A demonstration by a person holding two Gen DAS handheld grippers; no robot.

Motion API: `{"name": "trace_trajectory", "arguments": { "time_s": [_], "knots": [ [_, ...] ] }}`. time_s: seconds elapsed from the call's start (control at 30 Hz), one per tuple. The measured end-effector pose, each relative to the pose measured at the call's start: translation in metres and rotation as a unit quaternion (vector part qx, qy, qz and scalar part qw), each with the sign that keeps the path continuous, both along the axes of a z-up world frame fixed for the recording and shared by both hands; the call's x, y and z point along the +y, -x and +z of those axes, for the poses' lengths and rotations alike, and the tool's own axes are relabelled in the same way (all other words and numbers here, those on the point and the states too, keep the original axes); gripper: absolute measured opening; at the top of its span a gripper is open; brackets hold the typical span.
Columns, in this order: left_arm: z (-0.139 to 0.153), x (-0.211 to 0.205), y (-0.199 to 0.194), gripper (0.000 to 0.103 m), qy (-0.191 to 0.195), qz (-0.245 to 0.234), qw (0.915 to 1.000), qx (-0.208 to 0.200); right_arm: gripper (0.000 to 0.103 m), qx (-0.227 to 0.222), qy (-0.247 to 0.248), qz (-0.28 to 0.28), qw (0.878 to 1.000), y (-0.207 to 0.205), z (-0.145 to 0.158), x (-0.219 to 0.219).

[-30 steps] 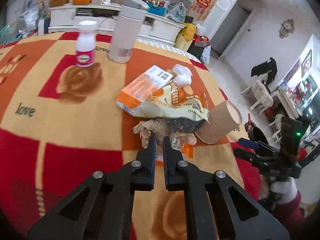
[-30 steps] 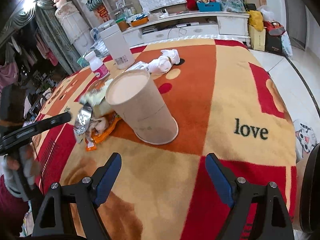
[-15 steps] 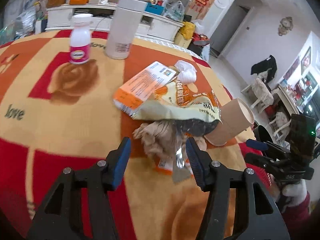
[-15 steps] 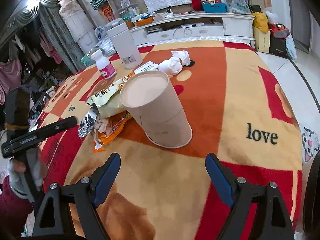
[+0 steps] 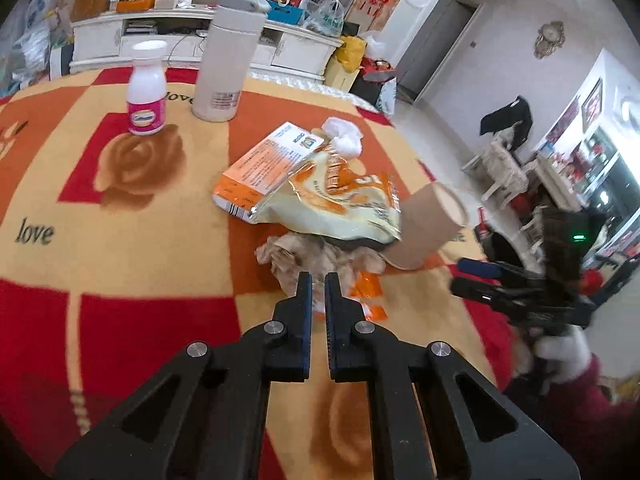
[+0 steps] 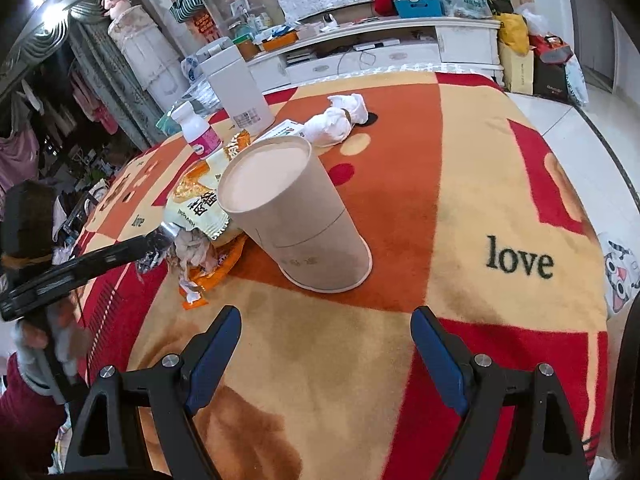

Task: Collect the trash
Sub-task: 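Grasp the crumpled paper with left tool while right grasps the paper cup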

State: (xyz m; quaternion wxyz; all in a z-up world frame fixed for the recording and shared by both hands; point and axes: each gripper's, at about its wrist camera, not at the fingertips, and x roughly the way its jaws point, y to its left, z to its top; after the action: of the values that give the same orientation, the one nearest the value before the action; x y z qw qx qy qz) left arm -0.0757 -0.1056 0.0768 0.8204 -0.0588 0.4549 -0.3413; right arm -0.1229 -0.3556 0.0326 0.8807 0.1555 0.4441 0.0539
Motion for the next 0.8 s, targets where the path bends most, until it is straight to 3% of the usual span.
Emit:
{"name": "trace_trajectory", "arguments": {
  "time_s": [0.07,0.1,0.2,0.37,0.5,0.7,0.8],
  "knots": [
    [0.005,0.014,0.002,0.004,0.018,0.002,0.9997,0.016,0.085,-0.001,-0.001,0.002,1.0,0.0,0.0,0.002],
    [0.006,0.017,0.003,0.004,0.009,0.01,0.9998,0.011,0.085,-0.001,-0.002,0.004,1.0,0.0,0.0,0.004],
    [0.001,0.015,0.0,0.005,-0.054,0.045,0.9972,-0.027,0.085,0.0,-0.005,0.007,1.0,0.0,-0.001,0.007],
    [-0.035,0.001,-0.023,0.019,-0.106,0.048,0.9929,-0.025,0.085,0.005,-0.005,0.01,1.0,0.002,-0.001,0.01],
    [-0.046,-0.014,-0.036,0.019,-0.087,0.023,0.9957,-0.021,0.085,0.007,-0.003,0.002,1.0,0.006,0.0,0.005],
    [-0.037,-0.043,-0.028,0.02,-0.069,-0.04,0.9962,-0.037,0.085,0.012,-0.007,-0.009,1.0,0.005,-0.002,-0.004],
    [-0.031,-0.047,-0.023,0.029,-0.054,-0.057,0.9963,-0.036,0.085,0.013,-0.01,-0.011,1.0,0.003,-0.004,-0.006]
  ]
}}
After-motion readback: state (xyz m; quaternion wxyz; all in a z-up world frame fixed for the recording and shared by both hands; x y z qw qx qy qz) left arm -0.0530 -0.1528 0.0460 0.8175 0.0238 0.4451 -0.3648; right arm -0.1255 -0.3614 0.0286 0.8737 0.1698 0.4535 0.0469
